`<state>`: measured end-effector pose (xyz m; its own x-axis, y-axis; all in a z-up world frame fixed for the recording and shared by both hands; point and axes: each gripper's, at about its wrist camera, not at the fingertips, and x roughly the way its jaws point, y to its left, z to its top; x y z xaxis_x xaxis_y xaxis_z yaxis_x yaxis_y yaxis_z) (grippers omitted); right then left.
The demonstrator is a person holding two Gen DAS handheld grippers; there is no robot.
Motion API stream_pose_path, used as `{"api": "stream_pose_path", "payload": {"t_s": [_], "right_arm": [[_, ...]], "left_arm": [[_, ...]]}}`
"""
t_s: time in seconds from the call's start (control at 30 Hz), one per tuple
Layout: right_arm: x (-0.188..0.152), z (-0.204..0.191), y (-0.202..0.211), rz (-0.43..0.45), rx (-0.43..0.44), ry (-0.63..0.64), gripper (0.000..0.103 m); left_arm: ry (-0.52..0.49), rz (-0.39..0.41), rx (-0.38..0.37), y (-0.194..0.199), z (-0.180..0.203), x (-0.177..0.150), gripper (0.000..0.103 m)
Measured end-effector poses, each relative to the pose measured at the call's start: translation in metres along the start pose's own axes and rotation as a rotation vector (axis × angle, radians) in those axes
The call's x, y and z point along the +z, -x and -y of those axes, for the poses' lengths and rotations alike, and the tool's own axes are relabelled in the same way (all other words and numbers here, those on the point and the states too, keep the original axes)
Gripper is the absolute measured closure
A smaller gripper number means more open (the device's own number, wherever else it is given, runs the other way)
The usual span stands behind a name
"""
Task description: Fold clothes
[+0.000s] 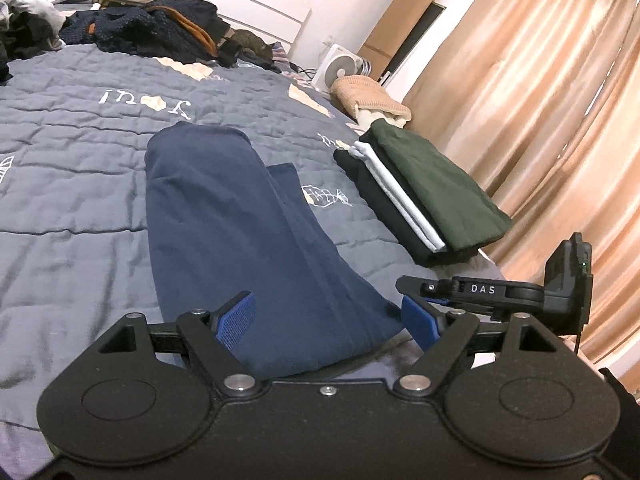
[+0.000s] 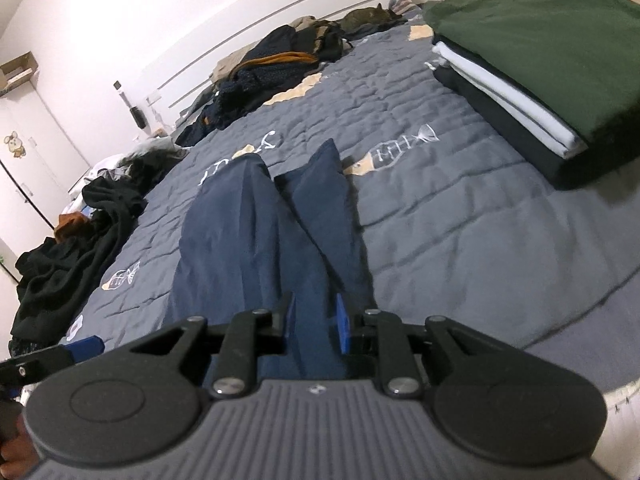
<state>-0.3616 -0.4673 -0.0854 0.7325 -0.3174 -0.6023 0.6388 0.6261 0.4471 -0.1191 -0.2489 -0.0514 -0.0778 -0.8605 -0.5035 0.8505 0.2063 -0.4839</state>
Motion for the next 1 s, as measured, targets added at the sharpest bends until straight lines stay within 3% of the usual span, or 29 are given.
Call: {"api": "stream_pose_path", "payload": {"t_s": [0.37, 0.8, 1.0], "right_arm": [[0.043, -0.020, -0.017, 0.004, 0.075, 0.110, 0.082], [0.100, -0.032, -0.097, -0.048, 0.159, 0.215, 0.082], [0.105, -0.026, -0.131, -0.075, 0.251, 0.207, 0.082]], "left_arm": [[0.035, 0.043, 0.016, 0.004, -0.007, 0.007, 0.024], [0.067, 0.051, 0.072, 0.000, -0.016, 0.012, 0.024], [0.095, 0.058, 0.115, -0.001, -0.025, 0.013, 0.023]]}}
